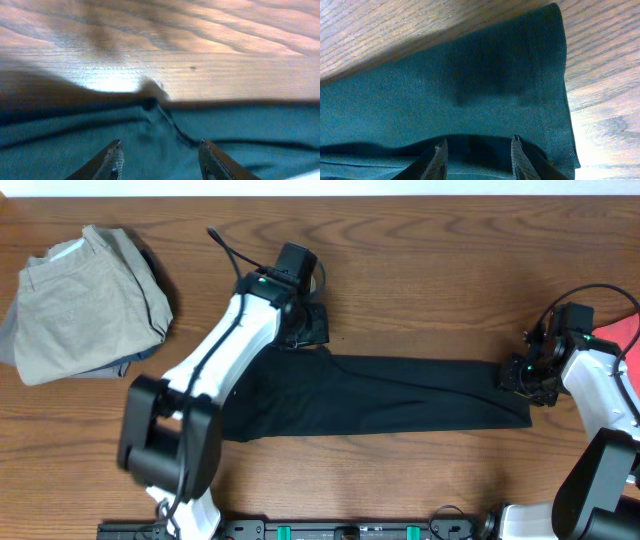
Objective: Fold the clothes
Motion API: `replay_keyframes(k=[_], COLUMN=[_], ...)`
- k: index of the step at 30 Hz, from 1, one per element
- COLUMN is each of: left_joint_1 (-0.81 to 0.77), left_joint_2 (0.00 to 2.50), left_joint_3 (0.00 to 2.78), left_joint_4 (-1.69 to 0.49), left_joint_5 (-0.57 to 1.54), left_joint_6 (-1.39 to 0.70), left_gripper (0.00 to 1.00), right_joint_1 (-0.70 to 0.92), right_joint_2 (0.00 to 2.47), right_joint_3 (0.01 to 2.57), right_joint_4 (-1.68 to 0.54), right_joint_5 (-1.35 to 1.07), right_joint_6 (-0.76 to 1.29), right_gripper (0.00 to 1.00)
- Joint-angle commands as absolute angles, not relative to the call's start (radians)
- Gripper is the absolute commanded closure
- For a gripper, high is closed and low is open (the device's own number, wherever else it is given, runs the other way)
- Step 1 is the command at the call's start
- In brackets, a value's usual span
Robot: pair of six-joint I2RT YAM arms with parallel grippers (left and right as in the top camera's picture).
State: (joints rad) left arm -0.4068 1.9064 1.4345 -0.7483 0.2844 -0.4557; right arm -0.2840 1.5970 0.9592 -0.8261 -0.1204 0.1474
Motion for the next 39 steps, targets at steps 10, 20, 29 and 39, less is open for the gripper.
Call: replay_keyframes(k=[10,20,29,39], left_joint_1=[-0.405,-0.429,-0.421,-0.436], left_joint_2=[2.051,2.056,1.938,1.795], left_joint_3=[1.415,1.415,1.42,1.417], left_joint_4=[-0.689,-0.657,-0.844,-1.172], left_joint_5=[0.279,0.278,0.275,0.215], left_joint_6=[-0.54,-0.533,-0.509,-0.507], left_gripper=[0.53,0.9,0.94,0.94], right_joint_1=[-0.281,-0.281,-0.281,-0.281], right_joint_2=[1.602,1.602,1.602,1.602], right_joint_3=[0.955,0.955,0.955,0.955], right_joint_4=[-0.823,-0.823,-0.823,-0.823], right_joint_5=[-0.127,-0.127,-0.12,-0.109], right_joint_6=[0.133,0.133,0.133,0.133], right_gripper=[0.6,0.6,0.6,0.59])
